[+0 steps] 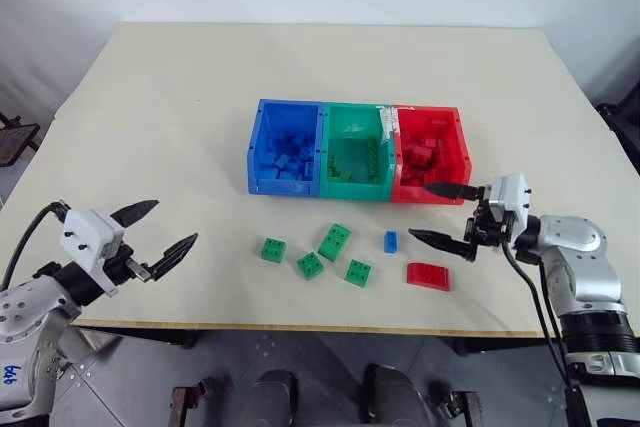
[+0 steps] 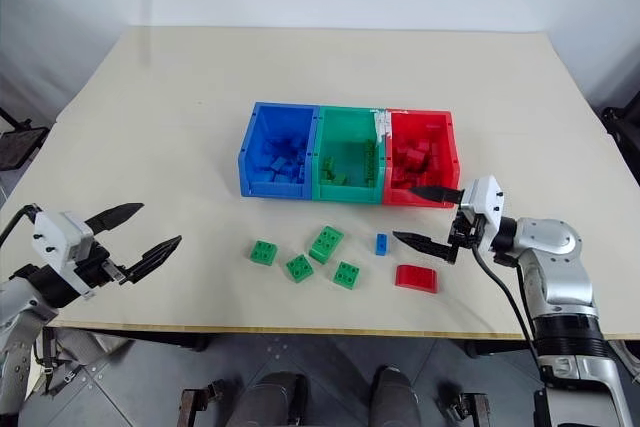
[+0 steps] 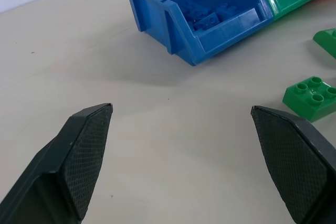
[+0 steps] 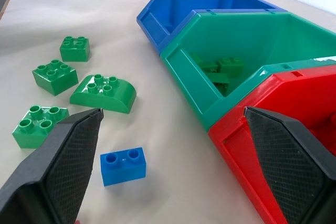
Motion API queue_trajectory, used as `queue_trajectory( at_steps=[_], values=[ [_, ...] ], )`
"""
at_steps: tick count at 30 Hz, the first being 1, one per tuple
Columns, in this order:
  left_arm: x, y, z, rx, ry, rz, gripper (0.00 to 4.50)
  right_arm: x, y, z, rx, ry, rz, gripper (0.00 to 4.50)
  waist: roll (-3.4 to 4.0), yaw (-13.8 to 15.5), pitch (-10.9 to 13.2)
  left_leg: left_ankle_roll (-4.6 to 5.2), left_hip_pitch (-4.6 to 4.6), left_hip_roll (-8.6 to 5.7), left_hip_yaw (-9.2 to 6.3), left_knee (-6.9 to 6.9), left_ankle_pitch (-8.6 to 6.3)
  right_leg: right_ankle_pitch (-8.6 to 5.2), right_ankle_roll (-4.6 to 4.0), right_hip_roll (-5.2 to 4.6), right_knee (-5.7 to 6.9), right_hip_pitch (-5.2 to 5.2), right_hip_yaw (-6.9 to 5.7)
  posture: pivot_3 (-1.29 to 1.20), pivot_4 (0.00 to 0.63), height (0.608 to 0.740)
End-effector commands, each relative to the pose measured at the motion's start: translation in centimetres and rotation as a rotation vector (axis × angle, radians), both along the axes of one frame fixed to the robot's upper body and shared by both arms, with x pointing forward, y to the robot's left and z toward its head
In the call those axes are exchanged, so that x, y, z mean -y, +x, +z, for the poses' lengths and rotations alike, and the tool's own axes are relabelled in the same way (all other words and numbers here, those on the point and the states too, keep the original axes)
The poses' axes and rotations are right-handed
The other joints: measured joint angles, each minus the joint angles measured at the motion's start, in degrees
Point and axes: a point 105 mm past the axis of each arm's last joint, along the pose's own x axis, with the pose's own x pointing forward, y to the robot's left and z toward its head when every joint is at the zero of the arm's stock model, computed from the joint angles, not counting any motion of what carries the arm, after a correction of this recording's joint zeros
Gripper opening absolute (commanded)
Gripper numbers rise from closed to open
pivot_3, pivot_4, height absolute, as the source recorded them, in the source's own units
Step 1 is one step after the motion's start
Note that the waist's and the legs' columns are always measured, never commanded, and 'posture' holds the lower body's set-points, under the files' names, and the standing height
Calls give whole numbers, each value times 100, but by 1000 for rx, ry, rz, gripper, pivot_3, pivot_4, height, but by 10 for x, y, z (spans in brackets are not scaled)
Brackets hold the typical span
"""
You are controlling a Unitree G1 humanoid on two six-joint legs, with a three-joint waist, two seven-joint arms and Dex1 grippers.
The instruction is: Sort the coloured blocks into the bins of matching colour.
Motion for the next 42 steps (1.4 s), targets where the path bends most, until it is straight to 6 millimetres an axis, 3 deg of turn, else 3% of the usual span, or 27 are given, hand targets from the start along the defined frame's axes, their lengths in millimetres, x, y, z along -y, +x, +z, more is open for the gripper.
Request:
queue_trajectory(
  at_steps=[1,5,9,15,19,23,28,32,38,42],
  values=[
    [0,-1,6,21,11,-10,4486,2,-2,12,51,0,6,4500,0,0,0,-1,0,3,3,0,-1,0,0,2,0,-1,2,0,150,740],
    [4,-1,10,30,-27,-38,4486,0,-2,13,57,6,4,4500,0,0,0,-4,-2,16,21,0,-3,0,-1,12,4,-16,16,0,150,740],
    [23,-6,8,-6,-40,-157,4486,10,-5,17,70,4,-33,4500,0,9,0,-7,-2,28,45,0,-7,0,-2,22,11,-32,39,0,150,740],
    [78,-9,5,-48,4,-410,4486,51,-19,15,44,-71,-132,4500,0,131,0,1,-3,33,84,2,-13,1,-3,27,15,-53,74,0,150,740],
    [121,-15,7,-60,6,-598,4486,81,-35,3,-18,-154,-181,4500,0,138,0,-3,-1,41,92,3,-15,2,-6,36,16,-56,81,0,150,740],
    [145,-21,0,-76,48,-710,4486,86,-40,-7,-70,-196,-149,4500,0,84,0,-3,6,44,109,2,-16,3,-5,42,15,-58,95,0,150,740],
    [144,-20,-1,-69,48,-703,4486,67,-46,-21,-201,-268,5,4500,0,13,0,-5,10,56,115,3,-16,3,-7,53,19,-62,105,0,150,740],
    [117,-20,-6,-85,44,-601,4486,34,-40,-28,-270,-354,111,4500,0,-24,0,-7,11,58,116,6,-17,4,-7,53,19,-67,115,0,150,740],
    [100,-31,-13,-126,62,-570,4486,18,-35,-48,-289,-423,151,4500,-1,117,1,0,0,54,113,13,-26,3,-9,52,15,-72,116,0,150,740],
    [105,-35,-10,-126,33,-601,4500,19,-36,-56,-301,-417,165,3580,-1,158,0,6,-4,48,112,17,-32,5,-8,48,14,-71,117,0,150,740]
  ],
)
